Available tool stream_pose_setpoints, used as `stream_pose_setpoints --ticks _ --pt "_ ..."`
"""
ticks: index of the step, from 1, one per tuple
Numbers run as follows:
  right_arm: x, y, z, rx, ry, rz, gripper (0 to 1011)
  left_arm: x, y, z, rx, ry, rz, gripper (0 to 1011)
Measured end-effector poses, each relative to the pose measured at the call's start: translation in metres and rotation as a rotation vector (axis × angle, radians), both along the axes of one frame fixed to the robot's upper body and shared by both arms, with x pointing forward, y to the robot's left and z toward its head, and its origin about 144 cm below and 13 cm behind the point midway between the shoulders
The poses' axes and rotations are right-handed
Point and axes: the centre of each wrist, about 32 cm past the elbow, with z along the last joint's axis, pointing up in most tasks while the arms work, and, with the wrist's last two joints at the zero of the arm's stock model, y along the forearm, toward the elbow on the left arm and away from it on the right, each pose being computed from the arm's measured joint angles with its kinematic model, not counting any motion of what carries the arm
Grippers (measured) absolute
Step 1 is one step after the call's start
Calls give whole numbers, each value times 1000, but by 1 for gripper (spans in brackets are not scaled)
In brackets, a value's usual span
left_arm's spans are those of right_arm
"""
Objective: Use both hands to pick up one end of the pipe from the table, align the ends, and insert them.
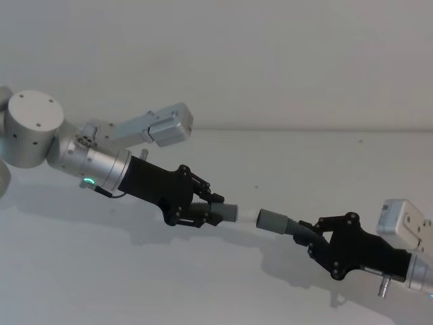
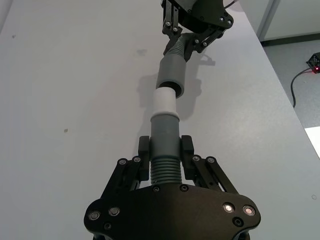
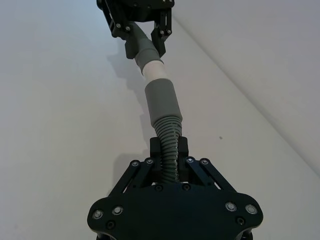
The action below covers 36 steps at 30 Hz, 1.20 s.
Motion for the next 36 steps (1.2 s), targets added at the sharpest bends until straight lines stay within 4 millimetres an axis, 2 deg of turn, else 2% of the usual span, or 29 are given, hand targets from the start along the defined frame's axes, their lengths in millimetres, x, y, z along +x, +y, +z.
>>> stream_pose_setpoints --ticks 36 --pt "2 9 3 13 18 -18 157 4 -6 -1 7 17 -41 349"
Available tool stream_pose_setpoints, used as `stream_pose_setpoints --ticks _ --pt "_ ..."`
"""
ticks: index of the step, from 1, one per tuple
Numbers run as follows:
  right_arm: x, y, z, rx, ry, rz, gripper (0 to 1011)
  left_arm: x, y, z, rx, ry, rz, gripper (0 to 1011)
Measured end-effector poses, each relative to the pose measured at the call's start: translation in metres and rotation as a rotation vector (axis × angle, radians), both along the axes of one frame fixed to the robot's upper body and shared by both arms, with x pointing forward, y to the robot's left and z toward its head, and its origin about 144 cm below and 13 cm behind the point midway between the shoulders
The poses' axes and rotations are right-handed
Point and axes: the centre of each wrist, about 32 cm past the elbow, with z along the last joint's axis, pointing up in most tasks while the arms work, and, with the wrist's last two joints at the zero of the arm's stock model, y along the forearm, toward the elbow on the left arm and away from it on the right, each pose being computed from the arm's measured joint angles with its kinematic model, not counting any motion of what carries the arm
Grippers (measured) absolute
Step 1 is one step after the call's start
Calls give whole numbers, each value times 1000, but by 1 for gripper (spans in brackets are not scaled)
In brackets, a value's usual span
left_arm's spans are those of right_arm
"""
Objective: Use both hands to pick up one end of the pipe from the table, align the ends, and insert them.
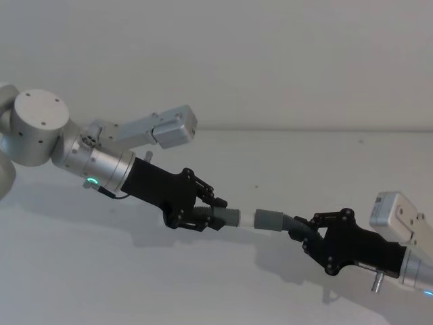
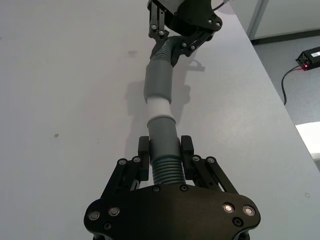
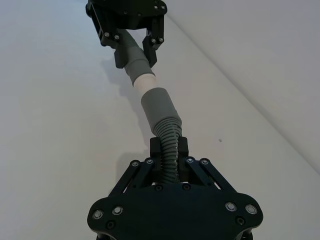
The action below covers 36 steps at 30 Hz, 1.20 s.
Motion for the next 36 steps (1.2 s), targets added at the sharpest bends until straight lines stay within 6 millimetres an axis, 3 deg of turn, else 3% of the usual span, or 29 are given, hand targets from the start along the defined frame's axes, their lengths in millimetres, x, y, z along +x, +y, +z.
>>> stream_pose_setpoints --ticks 36 --pt "0 2 2 2 9 7 157 -4 -1 1 2 -10 14 349"
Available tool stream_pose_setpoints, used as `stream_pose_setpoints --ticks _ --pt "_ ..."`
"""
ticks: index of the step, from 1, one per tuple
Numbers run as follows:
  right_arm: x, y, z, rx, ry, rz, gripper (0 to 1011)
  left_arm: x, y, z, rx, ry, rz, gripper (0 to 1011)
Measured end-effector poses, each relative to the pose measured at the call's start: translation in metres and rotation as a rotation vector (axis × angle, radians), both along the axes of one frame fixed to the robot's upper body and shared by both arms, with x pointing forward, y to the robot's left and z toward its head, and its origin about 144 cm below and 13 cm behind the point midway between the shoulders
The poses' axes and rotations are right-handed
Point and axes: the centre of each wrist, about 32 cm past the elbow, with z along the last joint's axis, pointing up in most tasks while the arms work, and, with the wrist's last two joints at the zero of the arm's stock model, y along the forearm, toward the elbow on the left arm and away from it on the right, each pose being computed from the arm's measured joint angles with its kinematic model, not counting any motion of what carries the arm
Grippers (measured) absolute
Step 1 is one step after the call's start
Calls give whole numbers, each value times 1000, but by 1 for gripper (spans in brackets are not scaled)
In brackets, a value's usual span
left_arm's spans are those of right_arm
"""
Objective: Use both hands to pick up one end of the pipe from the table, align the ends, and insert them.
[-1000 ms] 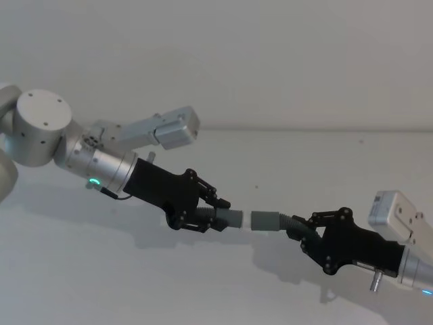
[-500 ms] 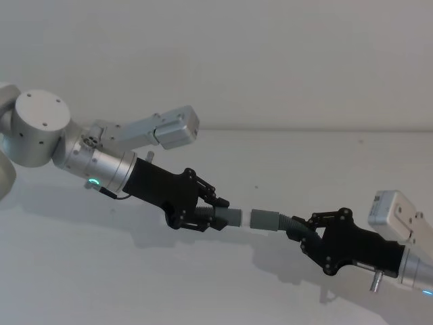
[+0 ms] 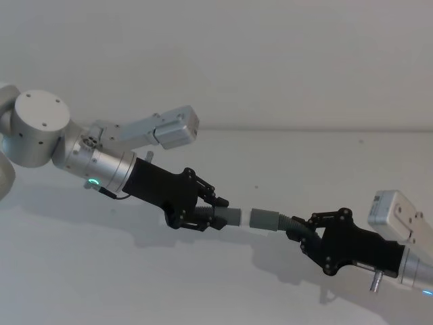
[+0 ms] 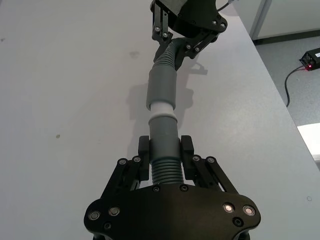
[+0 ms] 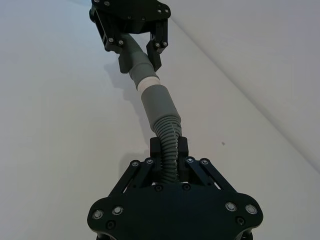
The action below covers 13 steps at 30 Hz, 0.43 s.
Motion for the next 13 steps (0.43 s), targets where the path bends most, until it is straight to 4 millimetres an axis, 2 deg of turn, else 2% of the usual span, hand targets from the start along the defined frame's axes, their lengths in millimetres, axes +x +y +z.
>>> stream_pose_setpoints --ticks 13 --pt "0 0 0 -1 1 1 157 0 0 0 1 -1 2 349"
